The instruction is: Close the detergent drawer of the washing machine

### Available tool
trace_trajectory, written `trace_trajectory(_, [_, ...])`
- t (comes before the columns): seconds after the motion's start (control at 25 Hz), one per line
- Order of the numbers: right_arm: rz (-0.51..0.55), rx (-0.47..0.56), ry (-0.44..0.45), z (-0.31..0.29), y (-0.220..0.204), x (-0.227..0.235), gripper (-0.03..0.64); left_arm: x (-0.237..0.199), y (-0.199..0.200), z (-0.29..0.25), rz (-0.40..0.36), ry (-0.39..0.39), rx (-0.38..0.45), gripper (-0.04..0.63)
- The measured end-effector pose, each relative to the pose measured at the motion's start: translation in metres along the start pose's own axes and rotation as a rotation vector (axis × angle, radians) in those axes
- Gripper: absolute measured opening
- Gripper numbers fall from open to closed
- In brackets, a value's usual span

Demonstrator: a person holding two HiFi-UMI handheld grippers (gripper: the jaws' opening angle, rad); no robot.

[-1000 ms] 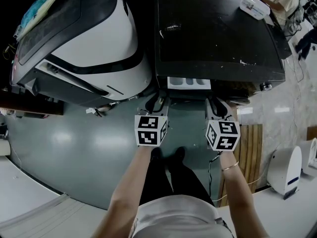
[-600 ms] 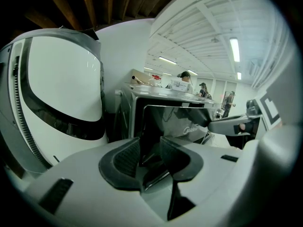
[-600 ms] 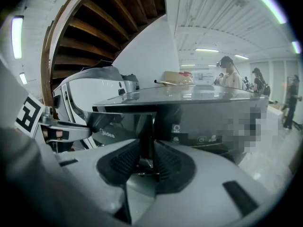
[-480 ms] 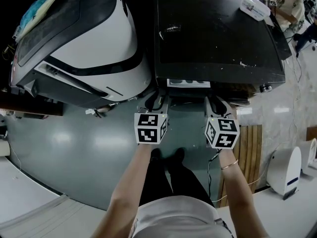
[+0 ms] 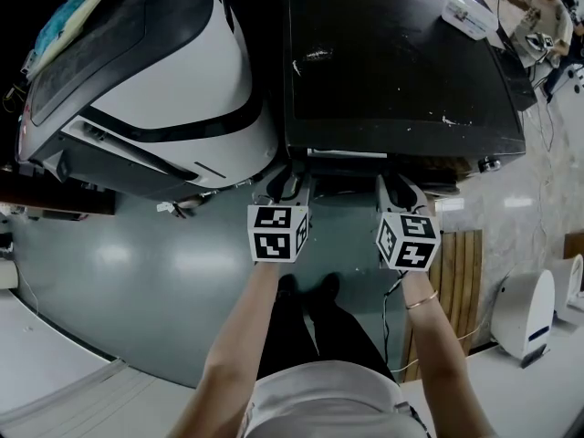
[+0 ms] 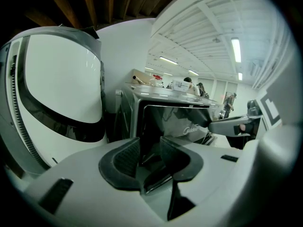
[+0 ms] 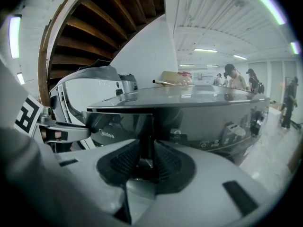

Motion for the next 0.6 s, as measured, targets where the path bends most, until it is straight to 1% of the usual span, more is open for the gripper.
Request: trace_trajectory(0.6, [-0.01,-0.004,-0.013,-0.01,0.007,0.005,0.091,-0.002,0.006,-0.011,-0.005,0.005,-0.009,0.121])
Point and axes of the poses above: the fingertips, and each gripper's own axes: z backward along the fingers, x to its right, y out of its top, the point moved 6 cm from there along z, backward along the fingers, and after that the axes turned 12 degrees about y, right-handed, at the moved point
